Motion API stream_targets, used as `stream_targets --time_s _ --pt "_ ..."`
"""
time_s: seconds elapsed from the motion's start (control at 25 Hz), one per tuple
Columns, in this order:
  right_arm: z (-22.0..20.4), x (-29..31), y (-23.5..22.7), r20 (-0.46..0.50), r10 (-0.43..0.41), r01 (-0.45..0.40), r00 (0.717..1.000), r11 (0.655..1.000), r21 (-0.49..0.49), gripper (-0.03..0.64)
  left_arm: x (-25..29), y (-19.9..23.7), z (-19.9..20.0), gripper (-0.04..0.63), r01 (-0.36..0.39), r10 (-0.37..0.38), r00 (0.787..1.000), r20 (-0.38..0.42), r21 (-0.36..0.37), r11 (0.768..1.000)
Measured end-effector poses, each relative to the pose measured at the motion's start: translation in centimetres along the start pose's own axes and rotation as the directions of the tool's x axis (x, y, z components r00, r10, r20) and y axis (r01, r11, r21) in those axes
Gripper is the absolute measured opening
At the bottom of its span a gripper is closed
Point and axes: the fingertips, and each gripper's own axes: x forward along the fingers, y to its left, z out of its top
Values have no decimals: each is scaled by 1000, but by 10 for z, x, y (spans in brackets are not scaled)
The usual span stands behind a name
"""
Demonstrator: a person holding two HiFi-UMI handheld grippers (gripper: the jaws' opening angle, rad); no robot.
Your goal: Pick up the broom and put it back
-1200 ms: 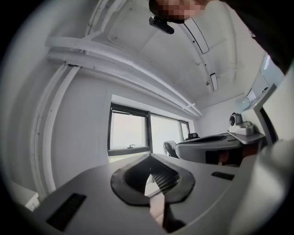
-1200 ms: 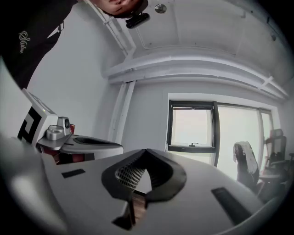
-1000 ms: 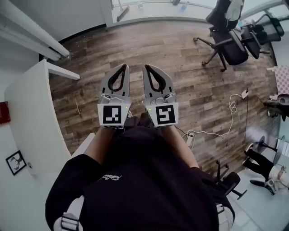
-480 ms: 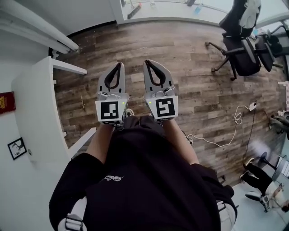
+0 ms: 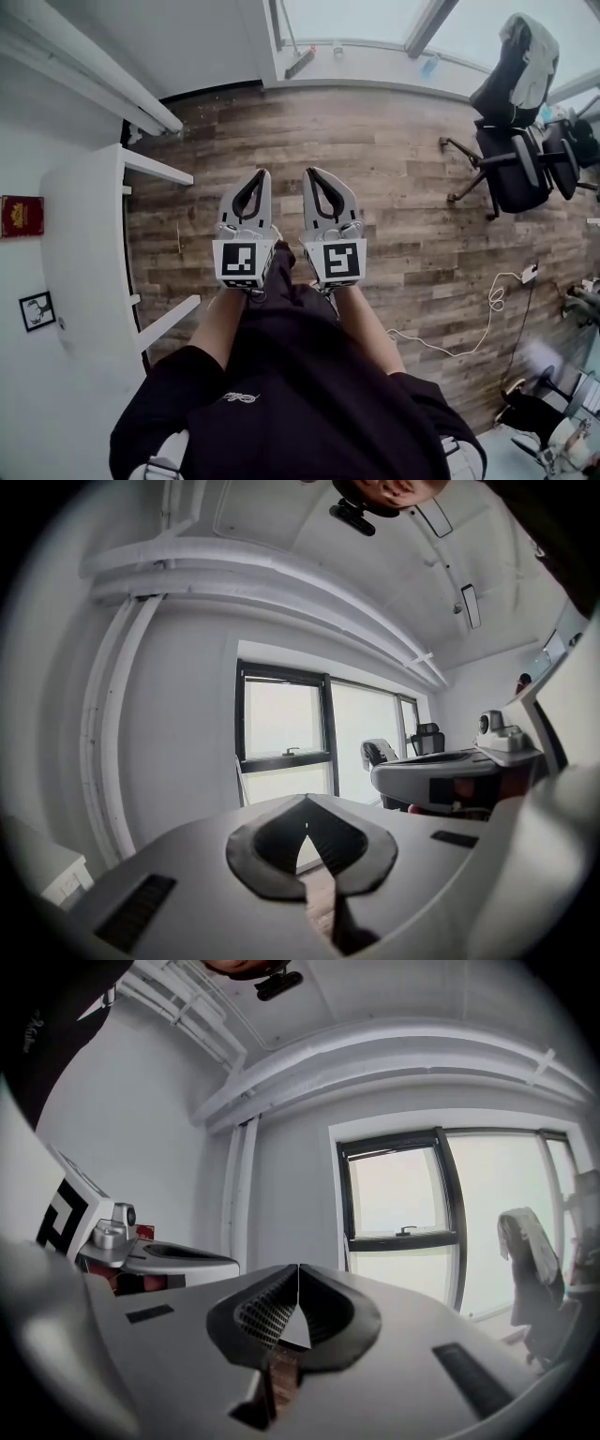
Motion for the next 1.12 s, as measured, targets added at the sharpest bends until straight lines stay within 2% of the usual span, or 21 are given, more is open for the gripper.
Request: stream_targets --time_s 0.12,0.32,0.52,0.64,0.8,0.92,1.12 --pt "-7 36 -6 -17 -14 14 1000 1000 -19 23 33 21 -8 1 26 -26 1000 -2 -12 1000" --pt "-23 112 -28 -113 -31 25 993 998 -50 23 105 63 -20 0 103 -105 994 -31 -49 993" --pt "-20 182 -44 -126 -91 84 988 995 -60 23 153 111 -22 2 180 -183 981 -63 -51 982" --pt "-12 226 -46 -123 -92 84 988 994 -73 23 180 146 -20 2 187 -190 979 -72 -51 981" --pt "-13 266 -49 -137 -87 77 987 994 -73 23 199 180 -25 2 178 -186 979 -86 -93 980" --pt "-13 295 -59 -134 -103 93 986 992 -81 23 217 191 -27 2 187 -198 975 -97 -108 976" --pt "-22 350 -70 -150 -92 82 985 994 -70 23 245 202 -21 2 245 -253 961 -112 -80 966"
